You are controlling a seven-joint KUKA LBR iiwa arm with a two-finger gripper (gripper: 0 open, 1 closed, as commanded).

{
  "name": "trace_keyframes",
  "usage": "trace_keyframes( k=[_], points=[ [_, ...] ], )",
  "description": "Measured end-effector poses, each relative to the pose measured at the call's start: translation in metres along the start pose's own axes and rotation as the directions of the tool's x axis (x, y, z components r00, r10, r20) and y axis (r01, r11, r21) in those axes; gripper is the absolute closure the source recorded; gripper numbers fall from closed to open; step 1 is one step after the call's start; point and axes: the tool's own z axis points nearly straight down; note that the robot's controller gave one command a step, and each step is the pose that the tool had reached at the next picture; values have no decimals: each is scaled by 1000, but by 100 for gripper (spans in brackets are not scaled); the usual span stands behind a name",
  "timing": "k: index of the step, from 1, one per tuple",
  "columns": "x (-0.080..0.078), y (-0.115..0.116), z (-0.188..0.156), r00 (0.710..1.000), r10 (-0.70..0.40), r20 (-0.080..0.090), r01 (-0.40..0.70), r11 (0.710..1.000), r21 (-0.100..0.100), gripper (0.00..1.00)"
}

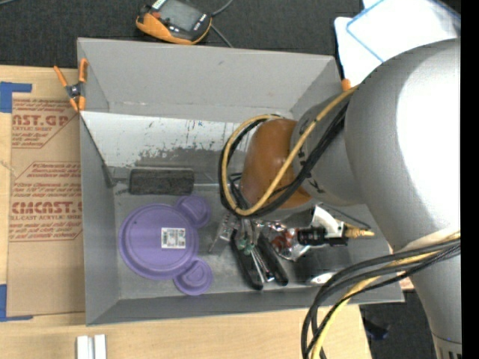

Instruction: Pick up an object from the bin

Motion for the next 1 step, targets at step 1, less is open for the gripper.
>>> trace_keyframes(
  k=[1],
  points=[
    [0, 0, 0, 1000, 0, 0, 0, 1000, 0, 100]
  ],
)
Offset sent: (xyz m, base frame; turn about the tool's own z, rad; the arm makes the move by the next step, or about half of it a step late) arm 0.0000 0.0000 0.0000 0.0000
